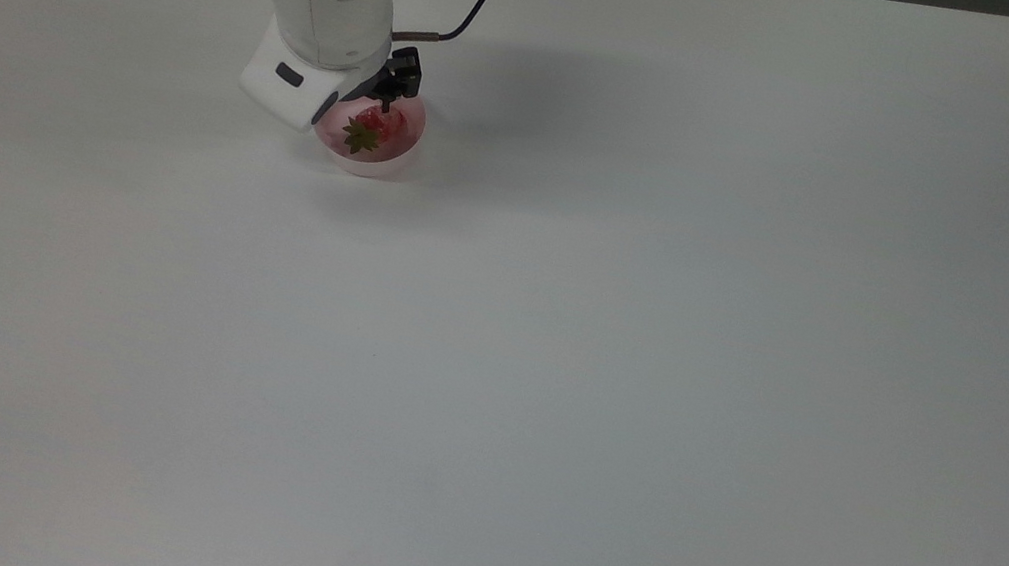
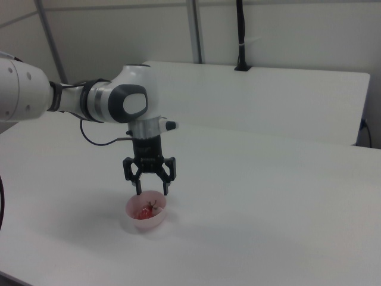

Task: Pick up strawberry from bowl
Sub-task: 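Lower the open gripper down into the pink bowl over the strawberry, then close the gripper on the red strawberry inside the bowl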

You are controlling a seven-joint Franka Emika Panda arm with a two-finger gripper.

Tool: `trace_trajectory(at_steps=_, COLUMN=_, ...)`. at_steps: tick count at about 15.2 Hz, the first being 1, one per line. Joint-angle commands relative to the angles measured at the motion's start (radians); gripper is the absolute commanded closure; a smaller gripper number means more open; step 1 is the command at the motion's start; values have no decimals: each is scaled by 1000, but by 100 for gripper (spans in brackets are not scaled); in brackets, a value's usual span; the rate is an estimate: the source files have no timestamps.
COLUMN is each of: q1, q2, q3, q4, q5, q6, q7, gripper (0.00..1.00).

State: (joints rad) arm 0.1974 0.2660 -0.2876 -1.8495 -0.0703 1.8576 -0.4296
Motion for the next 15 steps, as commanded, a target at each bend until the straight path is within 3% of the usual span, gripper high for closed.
trace_trajectory(at_steps=1, q1=39, q2=-39, q3=-25, q4=-74, q5=-25, q6=46, q7=-29, gripper=21)
trace_trajectory(at_steps=10, q1=60, q2=-28, q3=-25, q4=-172, q5=-63, q6=161, q7=-23, gripper=21)
trace_trajectory(at_steps=12, q1=60, q2=-28, q3=-25, q4=-175, q5=-63, q6=164, q7=-23, gripper=27)
trace_trajectory(at_steps=15, q1=62, q2=-27, q3=-24, q4=-192, q5=-72, q6=186, q7=-21, gripper=29)
